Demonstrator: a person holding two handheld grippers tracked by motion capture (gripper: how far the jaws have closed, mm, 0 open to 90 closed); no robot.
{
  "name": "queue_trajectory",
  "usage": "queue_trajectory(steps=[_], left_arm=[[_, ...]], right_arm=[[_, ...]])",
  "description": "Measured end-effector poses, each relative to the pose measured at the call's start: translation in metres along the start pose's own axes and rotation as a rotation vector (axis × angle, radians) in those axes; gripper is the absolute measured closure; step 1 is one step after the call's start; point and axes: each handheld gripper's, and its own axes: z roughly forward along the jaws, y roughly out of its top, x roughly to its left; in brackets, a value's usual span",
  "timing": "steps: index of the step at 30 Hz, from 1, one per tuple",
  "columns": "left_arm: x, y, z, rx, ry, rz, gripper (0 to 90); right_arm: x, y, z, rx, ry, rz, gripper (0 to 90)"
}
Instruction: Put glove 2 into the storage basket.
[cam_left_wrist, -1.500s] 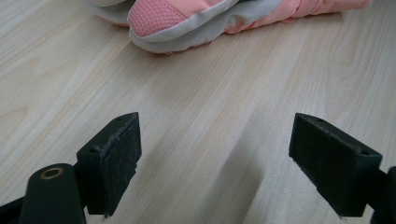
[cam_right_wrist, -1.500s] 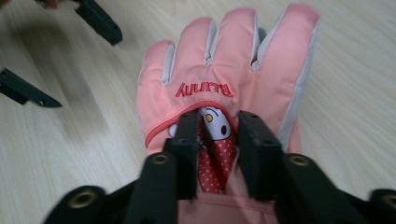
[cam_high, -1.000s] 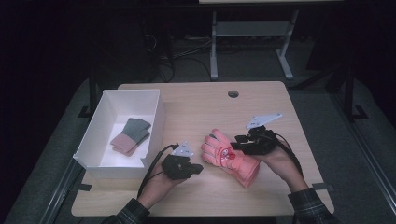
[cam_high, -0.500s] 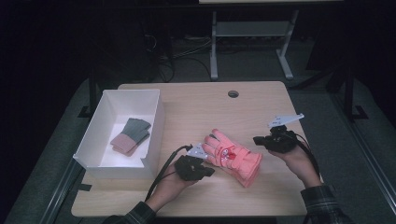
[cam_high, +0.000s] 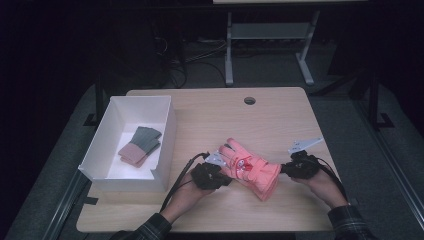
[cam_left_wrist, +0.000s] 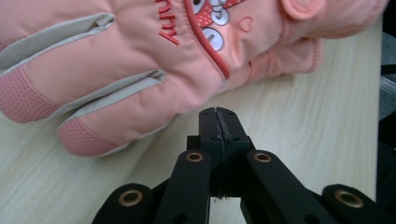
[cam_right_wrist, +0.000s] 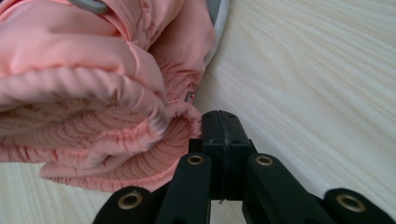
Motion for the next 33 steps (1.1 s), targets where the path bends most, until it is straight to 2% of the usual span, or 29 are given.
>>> queue_trajectory(steps=[3,4,8,15,16,17,18,24,29,30,33], left_arm=[[0.004,0.002,0.0,0.009,0.006,0.005,89.6],[0.004,0.002,0.001,0.002,0.009,-0.009,89.6],[0.01,0.001,-0.003,0.008,0.02,-0.008,89.6],[0.023,0.0,-0.008,-0.008,0.032,-0.043,89.6],[0.025,0.0,-0.009,-0.012,0.031,-0.048,89.6],[0.026,0.0,-0.009,-0.012,0.03,-0.054,89.6],[0.029,0.0,-0.009,-0.006,0.029,-0.046,89.6],[0.039,0.003,-0.01,-0.012,0.028,-0.068,89.6],[0.046,0.008,-0.009,-0.01,0.028,-0.049,89.6],[0.046,0.009,-0.008,-0.019,0.029,-0.063,89.6],[0.046,0.011,-0.006,-0.026,0.031,-0.067,89.6]], right_arm=[[0.003,0.001,0.002,-0.004,0.017,-0.008,90.0],[0.005,0.001,0.002,0.001,0.022,-0.01,90.0],[0.011,0.002,0.004,0.006,0.036,-0.031,90.0],[0.033,0.005,0.013,0.019,0.095,-0.069,90.0],[0.04,0.005,0.015,0.02,0.11,-0.082,90.0],[0.04,0.005,0.015,0.02,0.11,-0.082,90.0],[0.043,0.005,0.016,0.023,0.118,-0.086,90.0],[0.059,0.006,0.024,0.031,0.151,-0.086,90.0],[0.073,0.006,0.03,0.029,0.176,-0.111,90.0],[0.076,0.007,0.031,0.03,0.179,-0.114,90.0],[0.083,0.009,0.035,0.03,0.19,-0.122,90.0]])
